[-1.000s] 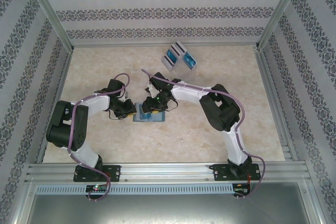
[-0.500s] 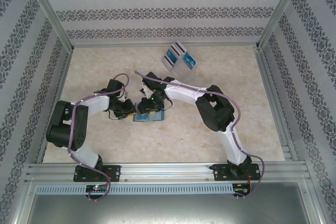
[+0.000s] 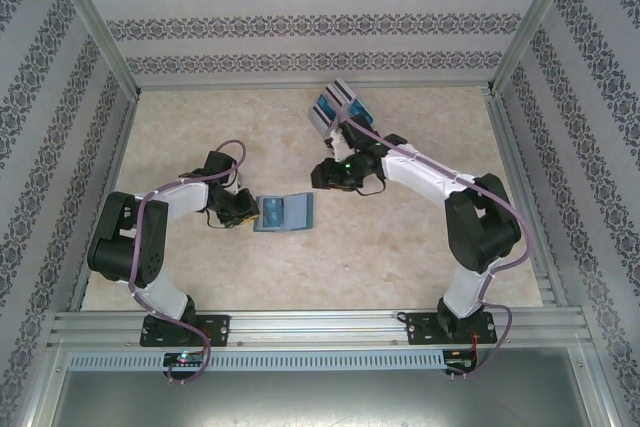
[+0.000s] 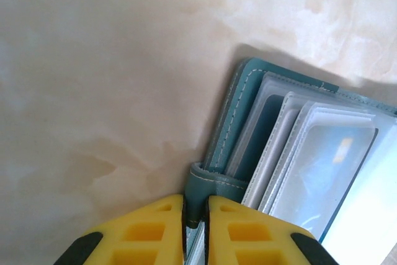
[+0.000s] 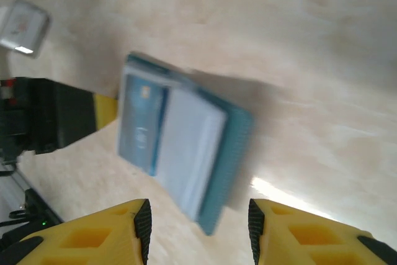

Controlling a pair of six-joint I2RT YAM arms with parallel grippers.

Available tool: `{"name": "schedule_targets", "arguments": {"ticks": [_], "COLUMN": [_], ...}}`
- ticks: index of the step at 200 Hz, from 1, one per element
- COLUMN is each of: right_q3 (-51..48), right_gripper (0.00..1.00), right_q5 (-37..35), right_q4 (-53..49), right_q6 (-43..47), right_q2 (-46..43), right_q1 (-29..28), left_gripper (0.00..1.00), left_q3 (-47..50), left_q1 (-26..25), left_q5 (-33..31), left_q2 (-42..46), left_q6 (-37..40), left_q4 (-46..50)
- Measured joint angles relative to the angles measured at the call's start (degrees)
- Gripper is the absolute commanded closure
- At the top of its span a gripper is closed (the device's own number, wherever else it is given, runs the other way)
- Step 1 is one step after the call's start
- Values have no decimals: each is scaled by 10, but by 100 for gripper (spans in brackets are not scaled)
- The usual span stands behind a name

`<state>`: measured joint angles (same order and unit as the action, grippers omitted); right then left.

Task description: Put the credit cards into the card holder

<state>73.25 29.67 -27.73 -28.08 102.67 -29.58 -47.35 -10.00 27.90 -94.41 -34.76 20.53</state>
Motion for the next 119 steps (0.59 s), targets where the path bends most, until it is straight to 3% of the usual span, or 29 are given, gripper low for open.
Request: {"name": "schedule_targets", "arguments": {"ticks": [21, 63, 119], "right_q3": [-44, -54, 12], "right_gripper": [51, 51, 52], "right_q5": [15, 47, 79], "right_q4": [27, 81, 123], "right_q6": [-17, -48, -69], "right_q2": [29, 95, 108], "right_q1": [0, -54, -92], "left_gripper": [85, 85, 85], "left_q3": [0, 2, 6], "left_q1": [0, 0, 0], "left_q5": [0, 0, 0], "left_q2": [0, 0, 3], "left_q6": [0, 0, -2], "left_q4": [0, -1, -7]}}
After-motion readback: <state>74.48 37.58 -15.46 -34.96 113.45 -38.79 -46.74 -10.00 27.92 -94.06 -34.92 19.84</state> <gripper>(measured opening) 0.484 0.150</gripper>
